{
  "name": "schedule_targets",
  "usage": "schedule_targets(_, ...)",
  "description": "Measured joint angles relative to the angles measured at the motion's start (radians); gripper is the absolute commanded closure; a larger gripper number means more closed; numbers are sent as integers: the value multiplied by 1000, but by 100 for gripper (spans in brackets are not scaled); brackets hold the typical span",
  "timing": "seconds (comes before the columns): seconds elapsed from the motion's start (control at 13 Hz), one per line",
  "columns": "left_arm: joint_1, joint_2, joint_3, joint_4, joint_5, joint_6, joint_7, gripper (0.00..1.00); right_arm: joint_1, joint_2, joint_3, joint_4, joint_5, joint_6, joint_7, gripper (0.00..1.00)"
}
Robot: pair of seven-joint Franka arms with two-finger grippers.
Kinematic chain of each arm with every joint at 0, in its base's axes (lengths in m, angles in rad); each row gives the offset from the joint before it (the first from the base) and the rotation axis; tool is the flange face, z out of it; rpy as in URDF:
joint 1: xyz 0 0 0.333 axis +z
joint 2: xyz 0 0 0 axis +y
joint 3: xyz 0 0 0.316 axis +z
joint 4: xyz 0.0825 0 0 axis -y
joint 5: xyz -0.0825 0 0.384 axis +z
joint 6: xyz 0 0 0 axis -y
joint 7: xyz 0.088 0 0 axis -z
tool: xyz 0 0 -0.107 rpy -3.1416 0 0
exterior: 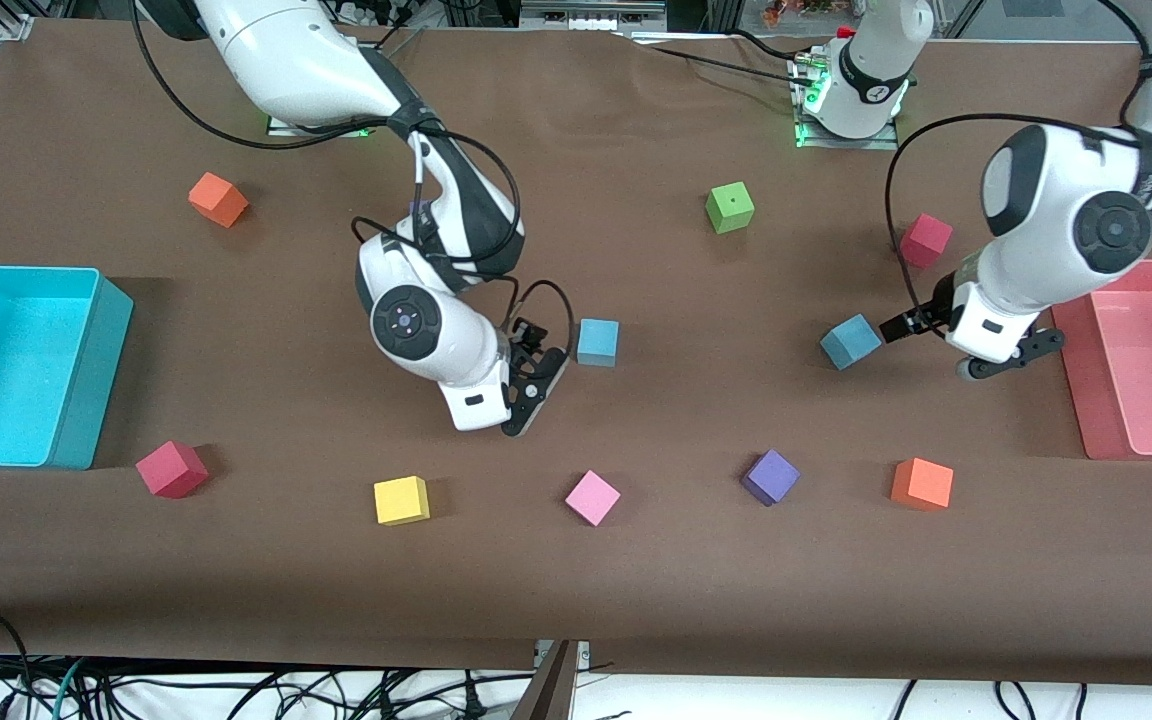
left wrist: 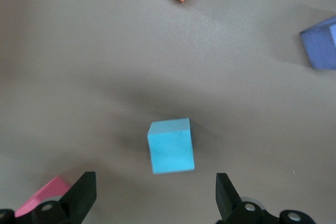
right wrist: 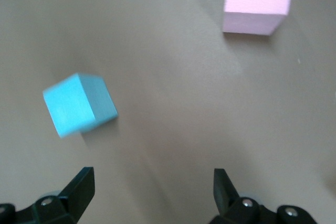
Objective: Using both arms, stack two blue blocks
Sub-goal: 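Reach the left gripper to the light blue cube near the pink bin, then grasp the second light blue cube with the left gripper and lift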
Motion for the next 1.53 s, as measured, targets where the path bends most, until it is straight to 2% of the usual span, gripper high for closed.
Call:
schedule_targets(0.23, -1, 21, -3, -137, 0, 220, -41, 0, -38, 2, 0, -47, 98, 4, -250, 0)
schedule_targets(0.61, -13, 141, -25, -176, 0, 402, -103, 0, -42, 4, 5, -123, 178, 61, -498, 0)
schedule_targets(0.84, -12, 193, -21, -178, 0, 438, -107, 0, -41, 6, 7, -178, 397, 129, -668, 0)
schedule_targets(1.0, -12, 198, -21, -181, 0, 438, -109, 0, -41, 11, 8, -234, 536, 205, -822, 0)
schedule_targets(1.15, -12, 194, -22, -180, 0, 441, -123, 0, -41, 12, 8, -279, 662, 223, -967, 0)
schedule_targets(1.53, -13, 155, -25, -178, 0, 444, -143, 0, -41, 12, 8, -350, 894, 230, -1230, 0)
